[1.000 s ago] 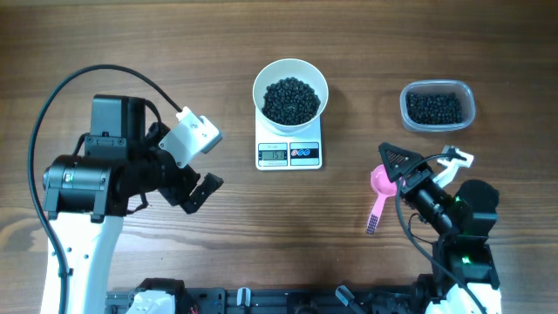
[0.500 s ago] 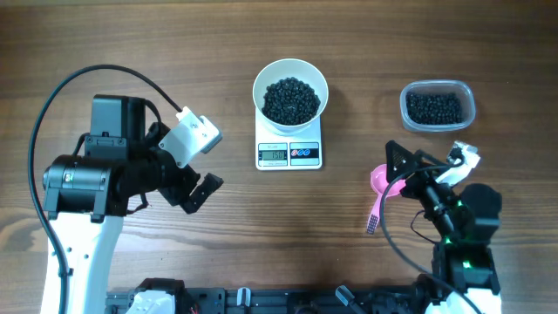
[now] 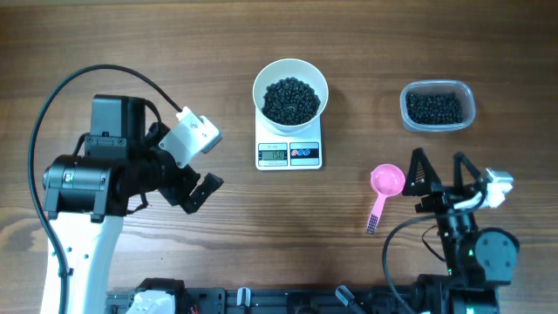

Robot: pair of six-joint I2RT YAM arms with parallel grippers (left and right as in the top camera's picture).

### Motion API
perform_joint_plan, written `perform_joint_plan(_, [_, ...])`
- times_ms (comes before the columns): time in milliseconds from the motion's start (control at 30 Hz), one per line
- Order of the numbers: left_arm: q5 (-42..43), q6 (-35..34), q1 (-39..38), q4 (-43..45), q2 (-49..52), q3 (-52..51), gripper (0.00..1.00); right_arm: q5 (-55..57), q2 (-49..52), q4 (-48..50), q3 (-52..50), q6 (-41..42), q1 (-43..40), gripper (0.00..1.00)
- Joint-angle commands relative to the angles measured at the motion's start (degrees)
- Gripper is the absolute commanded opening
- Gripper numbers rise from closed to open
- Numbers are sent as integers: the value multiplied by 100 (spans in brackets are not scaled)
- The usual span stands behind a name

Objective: Scoop item into bowl and weigh 150g on scale

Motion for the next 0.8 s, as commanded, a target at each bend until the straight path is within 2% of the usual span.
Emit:
perform_joint_plan(0, [131,-15,46,2,-50,33,100,562,-299,2,44,-579,146,100])
perform_joint_plan(233, [131,-13,46,2,-50,33,100,562,-411,61,-208,-662,164,100])
perform_joint_plan(500, [131,-15,46,2,-50,33,100,564,-662,691,-804,-682,164,100])
perform_joint_plan(767, [131,-15,46,2,-50,33,100,562,-662,804,-1027,-1292,164,100])
